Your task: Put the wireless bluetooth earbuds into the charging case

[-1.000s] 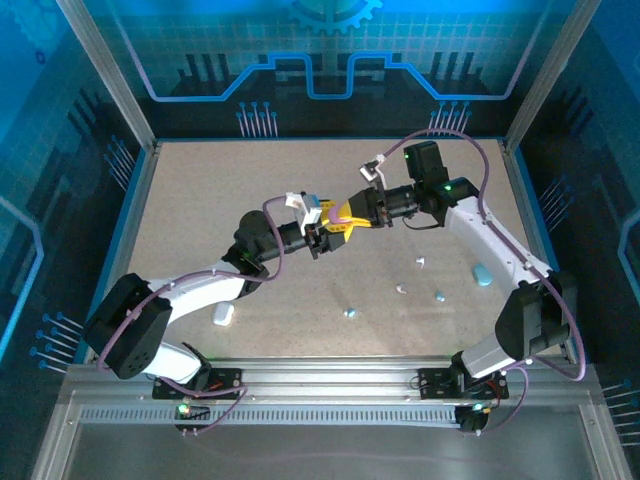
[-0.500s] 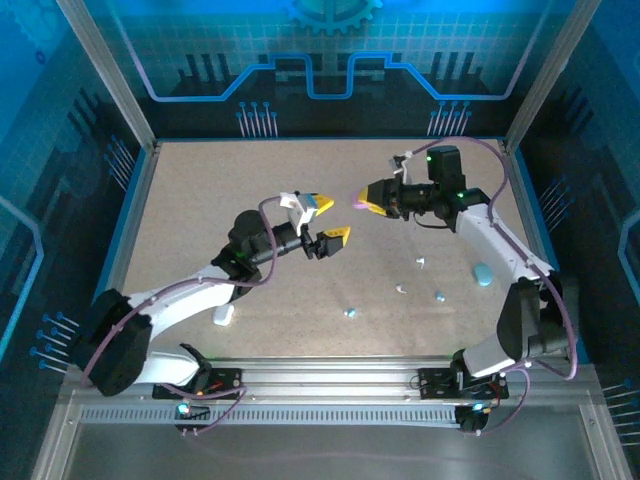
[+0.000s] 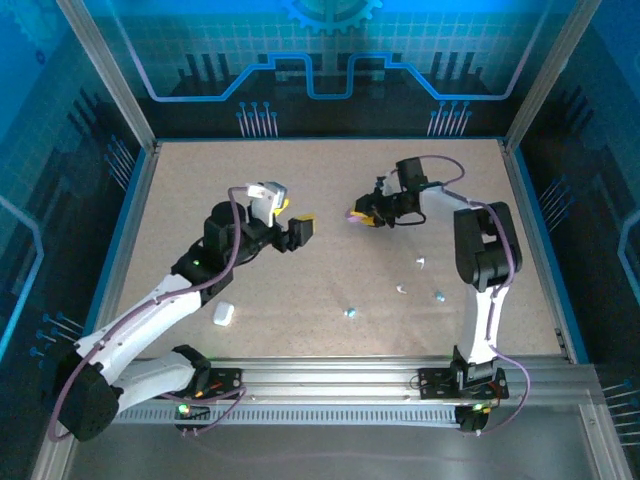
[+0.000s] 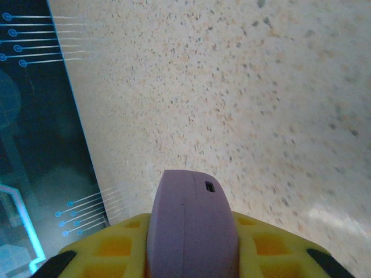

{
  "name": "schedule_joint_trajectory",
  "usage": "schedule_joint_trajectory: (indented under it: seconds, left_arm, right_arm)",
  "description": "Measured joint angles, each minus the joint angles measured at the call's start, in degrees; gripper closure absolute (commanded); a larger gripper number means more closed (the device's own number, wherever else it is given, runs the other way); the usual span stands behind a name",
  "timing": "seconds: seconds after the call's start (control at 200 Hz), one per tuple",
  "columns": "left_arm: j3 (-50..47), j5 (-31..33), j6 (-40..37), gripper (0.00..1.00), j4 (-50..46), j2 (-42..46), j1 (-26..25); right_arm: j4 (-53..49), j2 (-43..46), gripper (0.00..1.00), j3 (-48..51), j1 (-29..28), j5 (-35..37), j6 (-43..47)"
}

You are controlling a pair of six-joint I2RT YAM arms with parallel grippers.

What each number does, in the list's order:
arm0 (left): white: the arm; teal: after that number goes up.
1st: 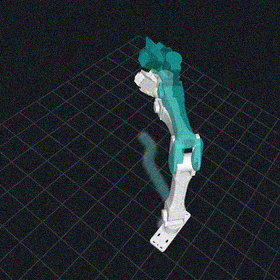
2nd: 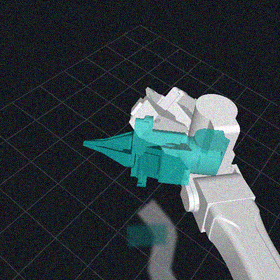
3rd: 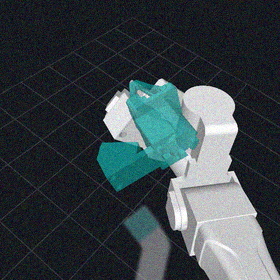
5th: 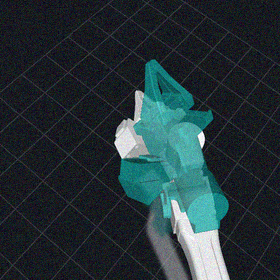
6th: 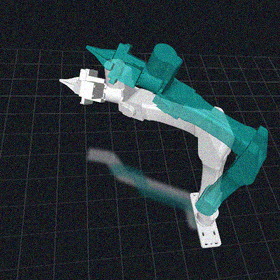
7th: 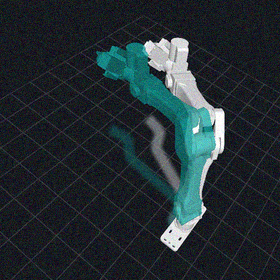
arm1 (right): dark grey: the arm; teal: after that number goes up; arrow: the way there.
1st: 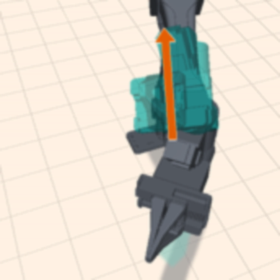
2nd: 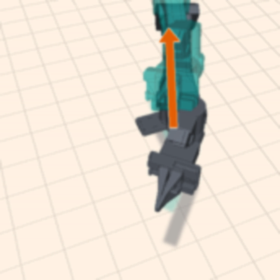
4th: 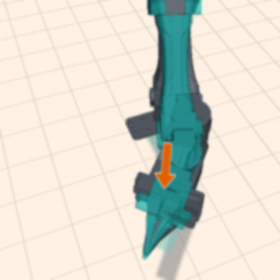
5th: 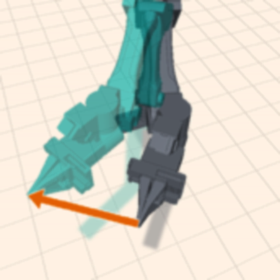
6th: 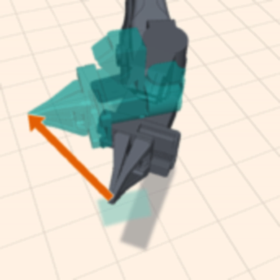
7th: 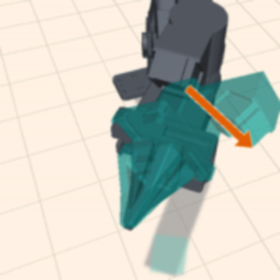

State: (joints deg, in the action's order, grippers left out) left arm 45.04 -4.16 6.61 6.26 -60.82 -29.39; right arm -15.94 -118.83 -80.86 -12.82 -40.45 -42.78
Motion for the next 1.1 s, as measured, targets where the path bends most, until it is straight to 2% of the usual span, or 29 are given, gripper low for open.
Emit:
schedule_joint_trajectory:
  seconds: [0.31,0.47,0.941,1.101]
  left_arm:
    - [0.0,2.95,4.13,0.2,-6.84,0.96,1.62]
    - [0.0,4.39,5.53,0.2,-7.78,0.96,2.45]
    - [0.0,6.82,7.67,0.2,-12.94,0.94,3.41]
    - [0.0,8.79,9.22,0.2,-16.2,0.94,3.58]
  right_arm:
    - [-5.35,-9.46,0.78,-11.1,-2.47,-0.28,3.78]
    - [-9.44,-12.68,0.7,-13.33,-3.1,-0.92,6.69]
    - [-16.92,-12.59,0.44,-15.76,-3.26,1.77,14.12]
    - [-19.98,-11.08,0.34,-15.96,-2.75,5.33,15.78]
